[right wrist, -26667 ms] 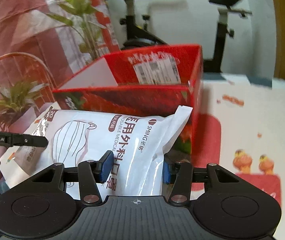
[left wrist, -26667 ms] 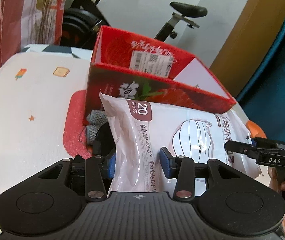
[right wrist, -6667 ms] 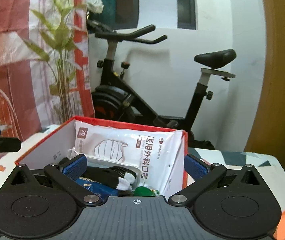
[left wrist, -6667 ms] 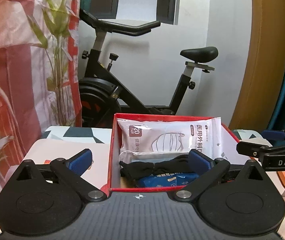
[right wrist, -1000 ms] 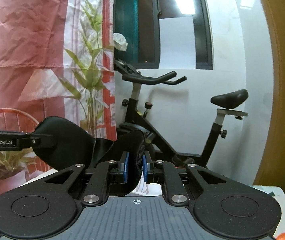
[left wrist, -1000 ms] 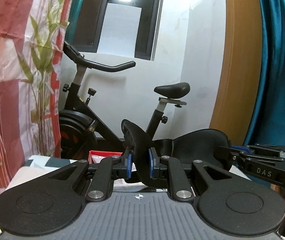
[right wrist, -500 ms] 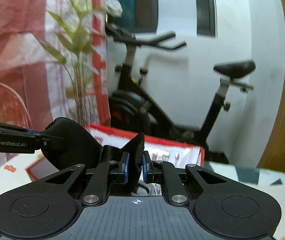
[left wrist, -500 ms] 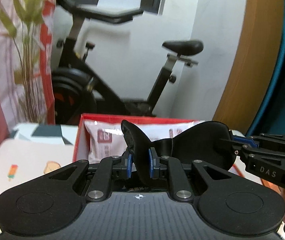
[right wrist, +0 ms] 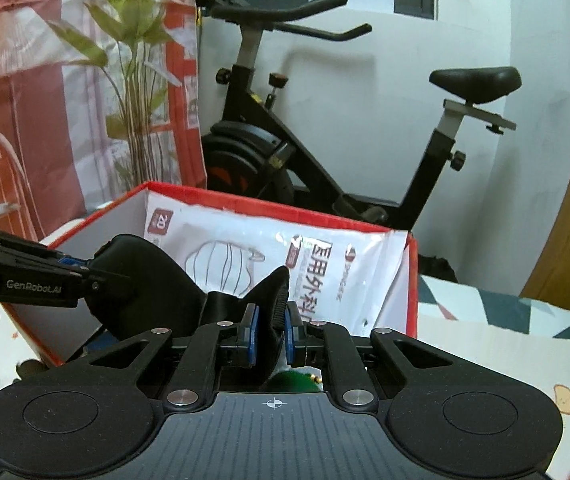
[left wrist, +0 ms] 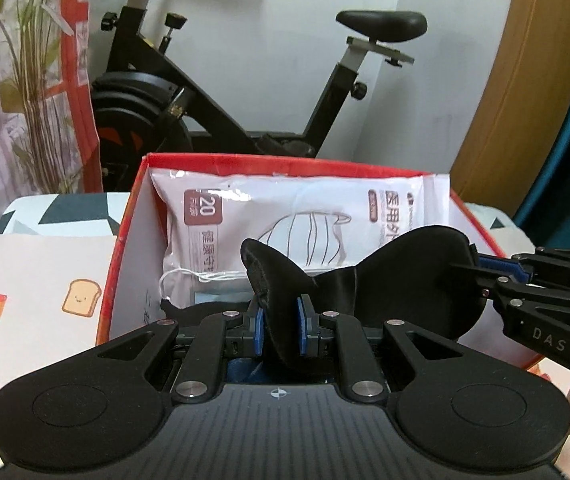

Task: Organize soft objects
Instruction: 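Lower the eye mask into the red box and open the right gripper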

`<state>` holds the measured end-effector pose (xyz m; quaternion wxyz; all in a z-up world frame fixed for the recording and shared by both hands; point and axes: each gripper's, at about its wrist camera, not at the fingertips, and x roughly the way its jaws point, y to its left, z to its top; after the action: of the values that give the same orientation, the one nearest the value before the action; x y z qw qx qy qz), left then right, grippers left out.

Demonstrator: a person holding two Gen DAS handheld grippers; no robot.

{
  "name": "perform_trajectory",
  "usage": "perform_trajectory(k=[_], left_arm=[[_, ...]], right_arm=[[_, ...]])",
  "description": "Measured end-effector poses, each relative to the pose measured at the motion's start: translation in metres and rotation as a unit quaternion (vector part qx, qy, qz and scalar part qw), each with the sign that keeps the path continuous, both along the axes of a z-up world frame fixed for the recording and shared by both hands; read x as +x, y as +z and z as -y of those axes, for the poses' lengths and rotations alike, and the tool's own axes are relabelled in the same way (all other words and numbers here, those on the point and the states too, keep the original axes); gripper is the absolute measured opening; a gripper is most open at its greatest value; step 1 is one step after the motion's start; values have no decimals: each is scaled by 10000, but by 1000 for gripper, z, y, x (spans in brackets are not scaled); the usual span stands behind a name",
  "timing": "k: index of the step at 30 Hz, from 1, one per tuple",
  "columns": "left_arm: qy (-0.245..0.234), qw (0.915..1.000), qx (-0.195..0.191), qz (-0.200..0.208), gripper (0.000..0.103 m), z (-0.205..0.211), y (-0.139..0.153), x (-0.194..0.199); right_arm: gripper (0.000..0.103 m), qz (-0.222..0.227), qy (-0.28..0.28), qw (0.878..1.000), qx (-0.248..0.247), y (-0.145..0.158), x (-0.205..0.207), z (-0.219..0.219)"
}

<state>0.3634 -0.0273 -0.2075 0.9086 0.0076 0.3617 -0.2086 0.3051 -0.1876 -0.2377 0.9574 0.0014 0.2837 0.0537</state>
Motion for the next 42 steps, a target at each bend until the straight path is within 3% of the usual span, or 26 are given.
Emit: perform_trajectory(k=[15,18,24,28,33,36,39,42], left_arm=[[-19,9997,234,-102,17,7,-12,5],[12,9997,141,-202,19,3,-13,7],[-67,9998,199,26,33,2,-9,3],[-171,9993,268,200,52,2,-1,-2],[-9,9997,40,242,64,-10,7,-4],[108,9993,-263,229,68,-20,13,-6],[166,9990,-208,367,70,-21,20,-11],[171,9986,-116,488,74,-21,25,-19]], right_arm=[[8,-380,-116,9992,9,-20,6,-2],[8,-395,-143,9991,14,-22,5,-3],[9,-478,-193,9986,-111,-20,8,-2],[9,-556,-238,9981,-98,-22,8,-2],[10,-615,-303,9976,-71,-21,10,-2],[19,-612,-396,9973,-113,-20,9,-3],[26,-432,-600,9968,-310,-14,3,-6],[49,-170,-723,9961,-479,-7,-6,-6]])
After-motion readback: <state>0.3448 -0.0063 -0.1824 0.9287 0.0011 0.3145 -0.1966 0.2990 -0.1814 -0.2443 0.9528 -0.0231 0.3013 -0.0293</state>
